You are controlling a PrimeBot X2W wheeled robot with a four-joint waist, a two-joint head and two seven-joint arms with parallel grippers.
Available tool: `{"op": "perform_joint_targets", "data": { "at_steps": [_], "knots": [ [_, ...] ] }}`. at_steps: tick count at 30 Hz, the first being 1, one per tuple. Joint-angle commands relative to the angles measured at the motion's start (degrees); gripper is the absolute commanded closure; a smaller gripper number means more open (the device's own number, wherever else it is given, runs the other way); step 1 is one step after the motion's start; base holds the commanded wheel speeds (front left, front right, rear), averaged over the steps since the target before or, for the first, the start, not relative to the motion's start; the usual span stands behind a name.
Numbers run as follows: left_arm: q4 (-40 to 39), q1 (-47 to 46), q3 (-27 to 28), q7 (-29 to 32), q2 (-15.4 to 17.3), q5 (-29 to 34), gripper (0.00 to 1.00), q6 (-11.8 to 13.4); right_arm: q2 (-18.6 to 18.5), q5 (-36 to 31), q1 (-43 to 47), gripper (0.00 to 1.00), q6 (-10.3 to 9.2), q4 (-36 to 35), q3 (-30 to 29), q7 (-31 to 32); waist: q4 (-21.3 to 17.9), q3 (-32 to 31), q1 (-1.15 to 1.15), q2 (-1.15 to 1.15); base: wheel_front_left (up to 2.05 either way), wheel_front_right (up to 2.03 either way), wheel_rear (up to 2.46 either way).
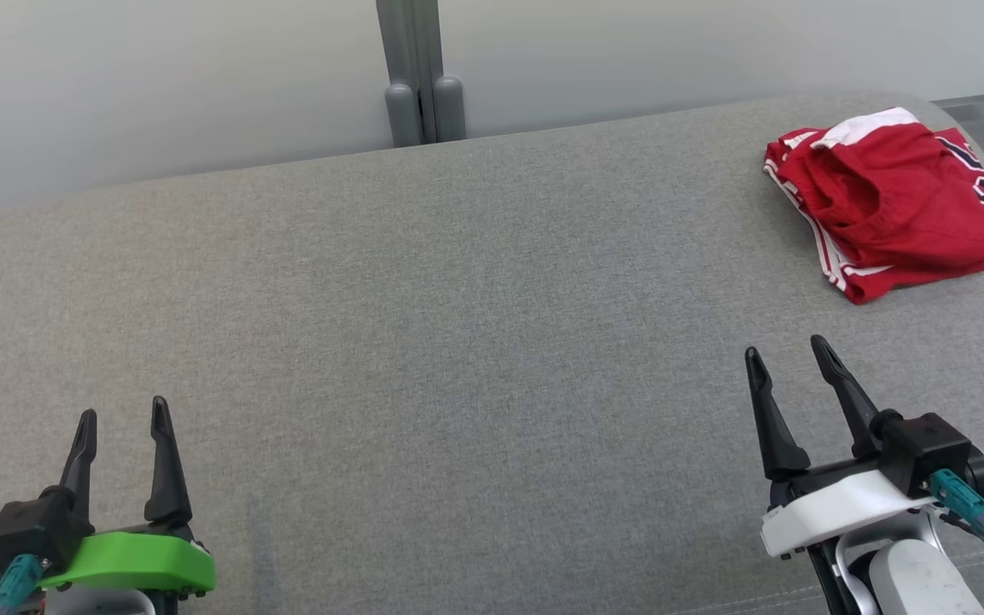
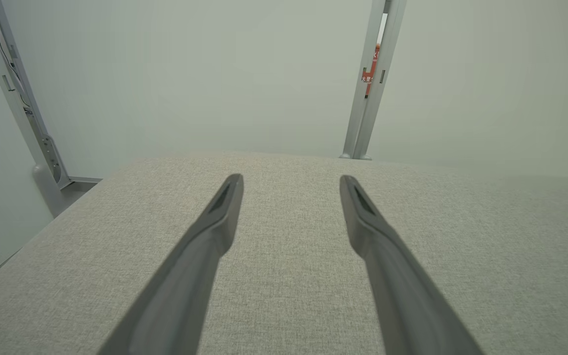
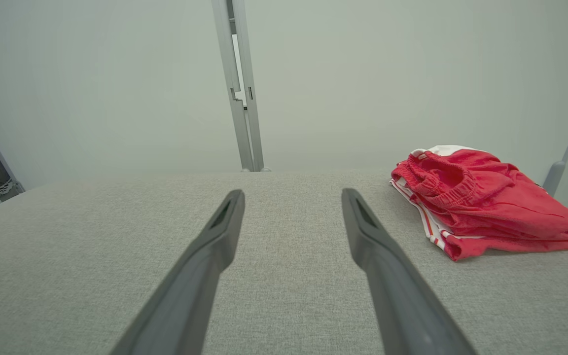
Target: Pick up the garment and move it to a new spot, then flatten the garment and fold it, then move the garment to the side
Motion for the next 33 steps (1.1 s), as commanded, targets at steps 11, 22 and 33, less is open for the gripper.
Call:
{"op": "perform_joint_targets", "data": {
  "at_steps": [11, 22, 33],
  "knots": [
    [0.55, 0.94, 0.35, -0.13, 0.09, -0.39, 0.0, -0.38, 0.41, -0.3, 1.12, 0.0, -0.13, 0.1, -0.43, -0.14, 0.03, -0.75, 0.0, 0.0, 0.0, 0.0, 0.0],
    [3.08, -0.05, 0.46, 2.29, -1.03, -5.96, 1.0, -0.23, 0.92, 6.05, 1.48, 1.0, 0.0, 2.19, -0.56, 1.26, 0.19, -0.86, 0.0, 0.0, 0.0, 0.0, 0.0],
    [2.22, -0.33, -0.03, 4.96, -1.2, -17.05, 1.0, -0.29, 0.92, 17.94, 0.78, 1.0, -0.01, 2.74, -1.68, 3.81, 0.45, -0.98, 0.0, 0.0, 0.0, 0.0, 0.0]
  ]
}}
